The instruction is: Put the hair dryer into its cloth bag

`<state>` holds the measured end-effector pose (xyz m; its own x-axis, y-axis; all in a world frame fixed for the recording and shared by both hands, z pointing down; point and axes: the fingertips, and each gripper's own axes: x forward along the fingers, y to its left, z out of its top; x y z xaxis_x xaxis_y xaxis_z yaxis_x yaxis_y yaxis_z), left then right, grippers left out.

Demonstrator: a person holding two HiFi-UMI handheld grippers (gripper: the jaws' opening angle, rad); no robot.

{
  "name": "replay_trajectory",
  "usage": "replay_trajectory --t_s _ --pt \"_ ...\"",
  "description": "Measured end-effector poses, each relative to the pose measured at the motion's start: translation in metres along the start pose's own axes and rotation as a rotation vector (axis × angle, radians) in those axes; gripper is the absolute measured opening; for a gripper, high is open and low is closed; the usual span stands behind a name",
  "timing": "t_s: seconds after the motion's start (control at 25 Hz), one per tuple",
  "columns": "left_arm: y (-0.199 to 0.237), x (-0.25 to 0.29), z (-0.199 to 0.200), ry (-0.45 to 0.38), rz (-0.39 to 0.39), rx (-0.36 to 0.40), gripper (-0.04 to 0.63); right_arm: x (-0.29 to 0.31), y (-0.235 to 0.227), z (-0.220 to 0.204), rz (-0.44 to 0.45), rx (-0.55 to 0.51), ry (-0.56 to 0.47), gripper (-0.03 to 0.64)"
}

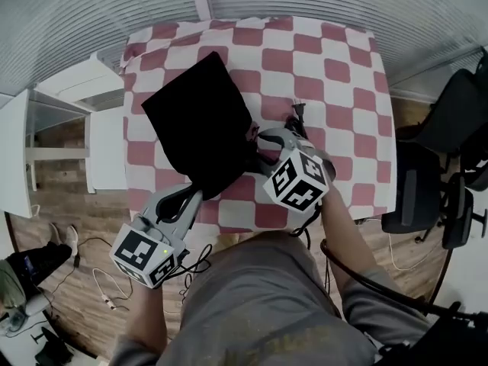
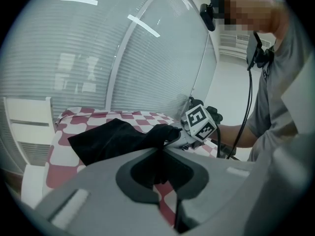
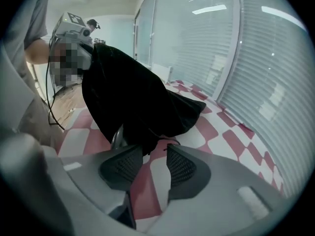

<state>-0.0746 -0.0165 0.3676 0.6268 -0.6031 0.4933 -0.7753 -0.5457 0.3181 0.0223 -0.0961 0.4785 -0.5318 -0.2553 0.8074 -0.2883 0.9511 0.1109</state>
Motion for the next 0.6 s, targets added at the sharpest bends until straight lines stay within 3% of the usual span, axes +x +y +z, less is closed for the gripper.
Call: replay_trajectory --t_s 0.12,0.28,0.6 --pt "0.002 0.002 0.004 0.0 0.022 -0.004 0.017 0.006 0.0 0.004 0.055 -0.082 -0.009 0.148" --pt "0.005 0.002 0.006 -0.009 0.037 -0.008 0.017 0.005 0.004 0.009 0.069 -0.141 -0.037 0.047" --pt "0.004 0.002 0.003 -0.006 0.013 0.031 0.017 -0.032 -0.001 0.011 0.001 -0.088 -0.067 0.04"
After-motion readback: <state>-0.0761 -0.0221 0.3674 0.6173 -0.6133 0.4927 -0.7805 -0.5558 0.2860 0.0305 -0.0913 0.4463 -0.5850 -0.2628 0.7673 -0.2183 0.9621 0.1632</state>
